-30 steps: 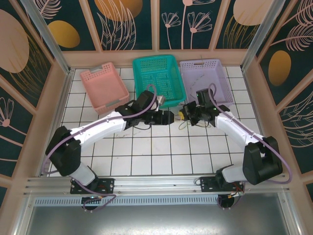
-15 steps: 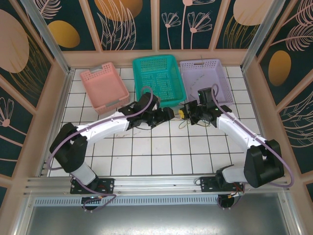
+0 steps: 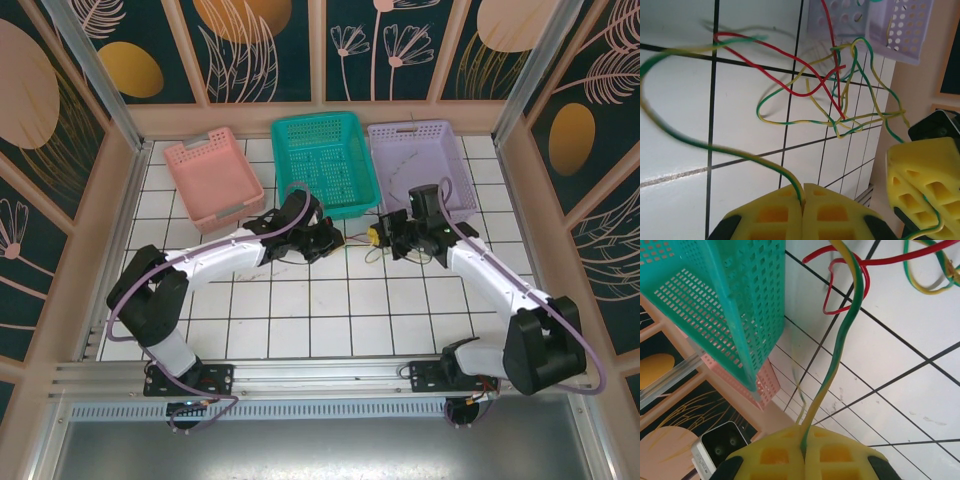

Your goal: Untangle the cables

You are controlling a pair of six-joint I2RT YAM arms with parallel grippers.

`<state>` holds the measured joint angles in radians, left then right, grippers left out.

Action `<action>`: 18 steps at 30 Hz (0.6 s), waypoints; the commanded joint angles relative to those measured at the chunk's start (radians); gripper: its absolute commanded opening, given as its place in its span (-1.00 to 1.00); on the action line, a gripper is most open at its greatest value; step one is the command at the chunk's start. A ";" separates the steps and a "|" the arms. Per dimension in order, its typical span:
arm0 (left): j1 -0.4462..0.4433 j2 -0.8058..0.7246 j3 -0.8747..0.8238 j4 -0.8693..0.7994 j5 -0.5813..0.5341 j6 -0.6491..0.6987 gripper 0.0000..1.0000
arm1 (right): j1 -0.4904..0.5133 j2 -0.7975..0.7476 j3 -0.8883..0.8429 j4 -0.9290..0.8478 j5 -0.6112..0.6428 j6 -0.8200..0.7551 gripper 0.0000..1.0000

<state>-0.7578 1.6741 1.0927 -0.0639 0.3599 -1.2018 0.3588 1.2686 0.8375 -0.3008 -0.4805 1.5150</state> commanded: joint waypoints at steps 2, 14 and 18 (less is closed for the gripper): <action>0.022 -0.097 0.006 -0.069 -0.024 0.022 -1.00 | -0.049 -0.019 -0.042 -0.010 0.026 -0.093 -0.86; 0.059 -0.198 0.048 -0.142 0.229 0.165 -1.00 | -0.137 0.171 -0.043 0.099 0.064 -0.210 0.12; 0.064 -0.204 0.036 -0.118 0.224 0.152 -1.00 | -0.115 0.136 -0.031 0.065 0.131 -0.210 0.21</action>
<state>-0.6991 1.5002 1.1210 -0.1947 0.5388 -1.0721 0.2310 1.4334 0.8024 -0.2386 -0.4084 1.3178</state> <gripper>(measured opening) 0.069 0.599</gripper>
